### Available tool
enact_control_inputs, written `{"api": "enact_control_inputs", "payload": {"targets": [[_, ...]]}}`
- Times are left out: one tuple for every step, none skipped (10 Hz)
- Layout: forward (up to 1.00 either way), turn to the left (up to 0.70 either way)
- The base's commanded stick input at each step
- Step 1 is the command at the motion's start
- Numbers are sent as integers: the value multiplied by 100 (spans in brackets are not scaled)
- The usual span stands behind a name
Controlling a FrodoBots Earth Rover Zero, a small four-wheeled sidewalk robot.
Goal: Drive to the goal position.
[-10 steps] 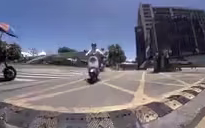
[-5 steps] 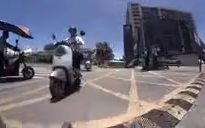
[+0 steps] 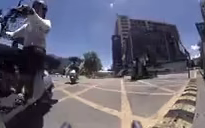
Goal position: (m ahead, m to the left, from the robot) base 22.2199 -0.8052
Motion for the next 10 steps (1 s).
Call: {"api": "enact_control_inputs", "payload": {"targets": [[70,0],[70,0],[70,0],[70,0],[70,0],[70,0],[70,0],[70,0],[70,0],[70,0]]}}
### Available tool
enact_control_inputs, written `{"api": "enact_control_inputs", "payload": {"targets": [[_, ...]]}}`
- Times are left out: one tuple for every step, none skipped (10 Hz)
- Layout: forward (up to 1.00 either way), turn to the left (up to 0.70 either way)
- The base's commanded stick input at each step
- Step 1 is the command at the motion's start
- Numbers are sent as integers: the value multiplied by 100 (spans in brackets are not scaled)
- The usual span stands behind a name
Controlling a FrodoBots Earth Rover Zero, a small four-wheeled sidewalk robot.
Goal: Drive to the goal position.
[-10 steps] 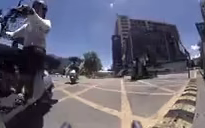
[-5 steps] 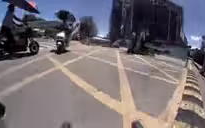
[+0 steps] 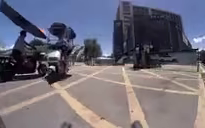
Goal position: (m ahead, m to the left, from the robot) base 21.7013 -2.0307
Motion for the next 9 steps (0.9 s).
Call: {"api": "enact_control_inputs", "payload": {"targets": [[70,0],[70,0],[70,0],[70,0],[45,0],[45,0],[45,0],[45,0],[45,0]]}}
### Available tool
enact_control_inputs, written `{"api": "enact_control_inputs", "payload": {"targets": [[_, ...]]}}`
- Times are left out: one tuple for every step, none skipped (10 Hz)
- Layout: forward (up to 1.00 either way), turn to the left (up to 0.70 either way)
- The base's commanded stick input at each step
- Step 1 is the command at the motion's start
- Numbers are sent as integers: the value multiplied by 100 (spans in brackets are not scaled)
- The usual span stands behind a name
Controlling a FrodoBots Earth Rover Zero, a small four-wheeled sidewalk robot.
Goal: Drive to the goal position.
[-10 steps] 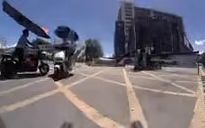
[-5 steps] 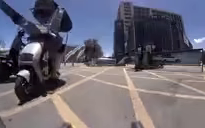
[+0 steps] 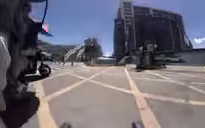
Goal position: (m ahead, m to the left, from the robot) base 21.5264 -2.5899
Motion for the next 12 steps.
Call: {"api": "enact_control_inputs", "payload": {"targets": [[45,5],[45,27],[45,27],[45,27],[45,27],[45,27],[45,27],[45,27],[49,25],[70,14],[70,14],[70,14]]}}
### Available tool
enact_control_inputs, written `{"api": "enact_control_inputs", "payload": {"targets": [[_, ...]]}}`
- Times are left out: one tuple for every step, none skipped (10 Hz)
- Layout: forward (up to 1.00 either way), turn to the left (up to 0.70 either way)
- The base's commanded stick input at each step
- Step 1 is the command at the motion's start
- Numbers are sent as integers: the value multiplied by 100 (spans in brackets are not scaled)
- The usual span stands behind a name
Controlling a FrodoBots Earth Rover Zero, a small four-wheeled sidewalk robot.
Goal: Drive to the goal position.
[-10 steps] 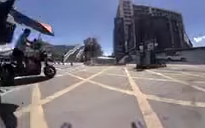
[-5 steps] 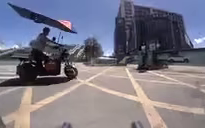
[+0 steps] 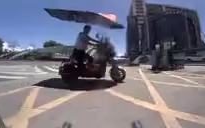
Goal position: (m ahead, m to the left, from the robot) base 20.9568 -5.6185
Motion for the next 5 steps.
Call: {"api": "enact_control_inputs", "payload": {"targets": [[70,14],[70,14],[70,14],[70,9],[70,0]]}}
